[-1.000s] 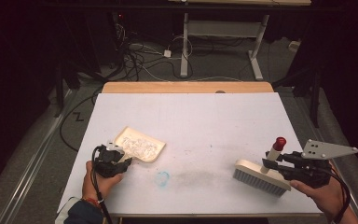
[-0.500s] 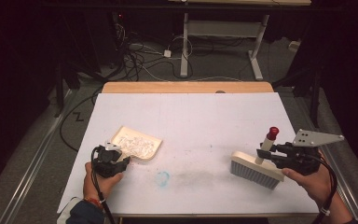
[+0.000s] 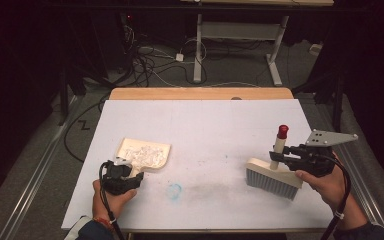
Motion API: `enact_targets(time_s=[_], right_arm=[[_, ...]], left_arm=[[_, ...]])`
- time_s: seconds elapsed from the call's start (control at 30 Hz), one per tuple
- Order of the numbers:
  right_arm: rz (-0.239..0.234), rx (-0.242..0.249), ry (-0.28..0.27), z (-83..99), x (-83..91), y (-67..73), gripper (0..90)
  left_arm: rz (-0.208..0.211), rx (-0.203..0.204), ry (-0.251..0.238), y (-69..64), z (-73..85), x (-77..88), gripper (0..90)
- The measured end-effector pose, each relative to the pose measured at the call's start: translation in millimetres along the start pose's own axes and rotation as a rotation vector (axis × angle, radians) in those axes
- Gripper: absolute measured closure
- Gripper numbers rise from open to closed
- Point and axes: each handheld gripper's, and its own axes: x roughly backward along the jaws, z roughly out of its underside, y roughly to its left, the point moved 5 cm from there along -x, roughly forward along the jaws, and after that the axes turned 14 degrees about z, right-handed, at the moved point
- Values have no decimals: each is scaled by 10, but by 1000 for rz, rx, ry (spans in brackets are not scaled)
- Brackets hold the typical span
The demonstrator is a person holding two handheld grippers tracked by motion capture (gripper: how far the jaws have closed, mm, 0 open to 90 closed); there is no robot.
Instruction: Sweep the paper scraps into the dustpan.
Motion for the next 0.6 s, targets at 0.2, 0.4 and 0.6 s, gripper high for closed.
enact_targets(time_s=[0.2,0.4,0.6], right_arm=[[17,-23,10,-39,-106,-62,681],[56,-44,28,-55,-197,-172,668],[107,-64,54,-59,-387,-333,645]], left_arm=[[-9,-44,-41,24,41,97,457],[29,-108,-122,-29,97,181,410],[44,-116,-92,-68,156,141,404]])
